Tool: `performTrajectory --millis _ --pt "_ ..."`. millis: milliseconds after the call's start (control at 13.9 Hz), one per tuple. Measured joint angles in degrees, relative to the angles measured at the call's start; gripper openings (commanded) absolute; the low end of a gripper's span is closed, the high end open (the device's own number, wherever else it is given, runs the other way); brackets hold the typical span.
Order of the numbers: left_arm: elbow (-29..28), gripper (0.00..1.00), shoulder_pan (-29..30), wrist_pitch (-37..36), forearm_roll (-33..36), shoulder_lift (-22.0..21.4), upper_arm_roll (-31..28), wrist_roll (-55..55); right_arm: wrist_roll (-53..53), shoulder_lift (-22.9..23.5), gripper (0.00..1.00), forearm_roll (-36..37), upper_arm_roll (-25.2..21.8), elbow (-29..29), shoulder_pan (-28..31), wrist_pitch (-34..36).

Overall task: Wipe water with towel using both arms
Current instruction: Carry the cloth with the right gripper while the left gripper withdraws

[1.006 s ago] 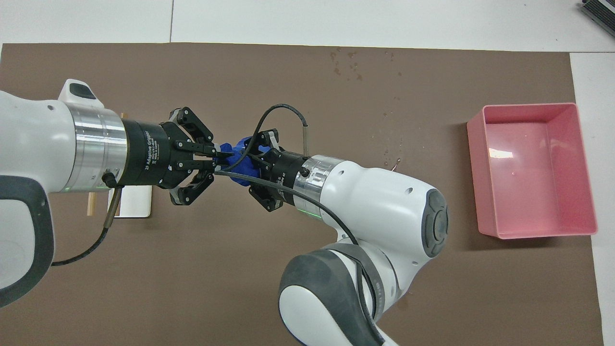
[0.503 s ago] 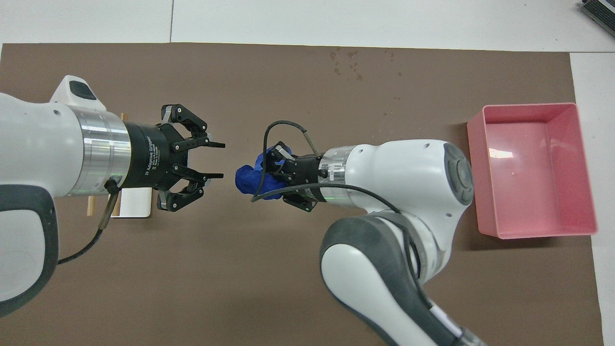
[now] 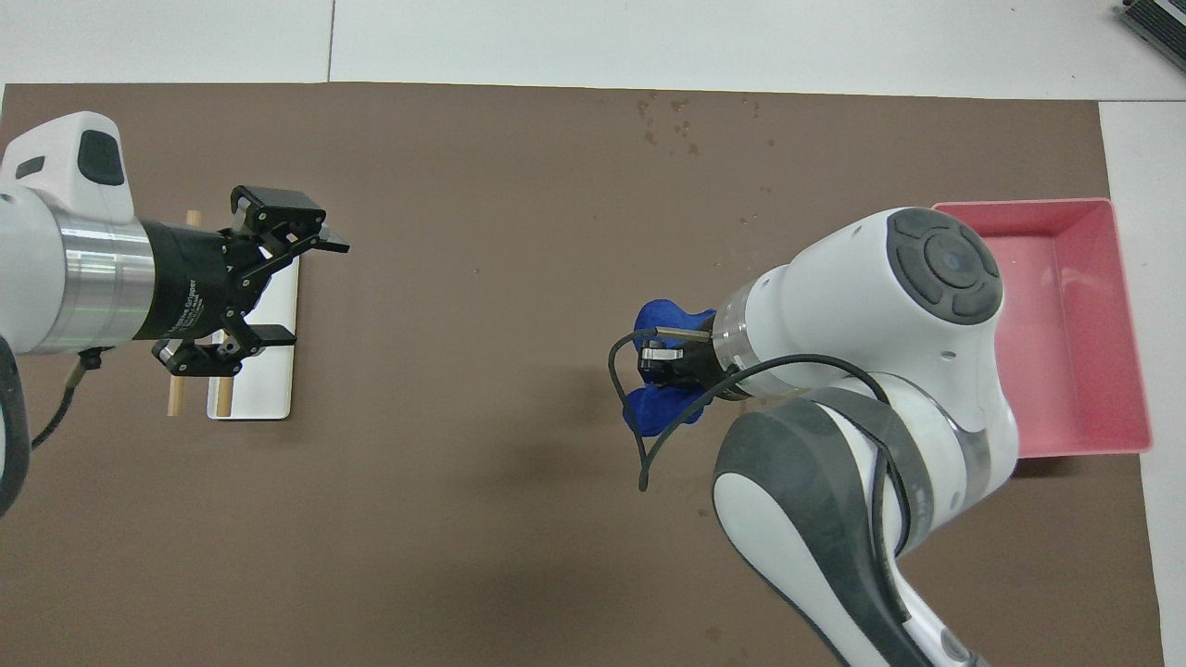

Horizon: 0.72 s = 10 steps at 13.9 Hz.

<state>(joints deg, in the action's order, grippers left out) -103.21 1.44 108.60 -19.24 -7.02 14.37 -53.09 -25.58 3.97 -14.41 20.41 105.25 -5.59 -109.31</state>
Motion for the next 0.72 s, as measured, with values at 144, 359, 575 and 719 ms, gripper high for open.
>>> performTrajectory --millis 144,359,575,719 --pt "-0.80 1.00 1.47 -0.49 4.36 -0.05 -0.02 12.85 8.61 -0.23 0.00 6.09 -0.05 0.21 0.73 2.51" --pt "-0.36 1.00 3.73 -4.39 11.33 -0.07 -0.11 29.43 22.51 -0.63 0.00 13.57 -0.15 2.19 3.63 2.37" --pt "2.83 1.00 5.71 -10.55 16.21 1.17 -0.24 40.21 33.49 -0.59 0.00 17.35 -0.19 6.10 7.24 -3.04" --pt "7.08 1.00 6.62 -14.24 18.46 4.14 -0.35 45.48 37.46 -0.30 0.00 17.65 -0.18 10.58 8.90 -9.82"
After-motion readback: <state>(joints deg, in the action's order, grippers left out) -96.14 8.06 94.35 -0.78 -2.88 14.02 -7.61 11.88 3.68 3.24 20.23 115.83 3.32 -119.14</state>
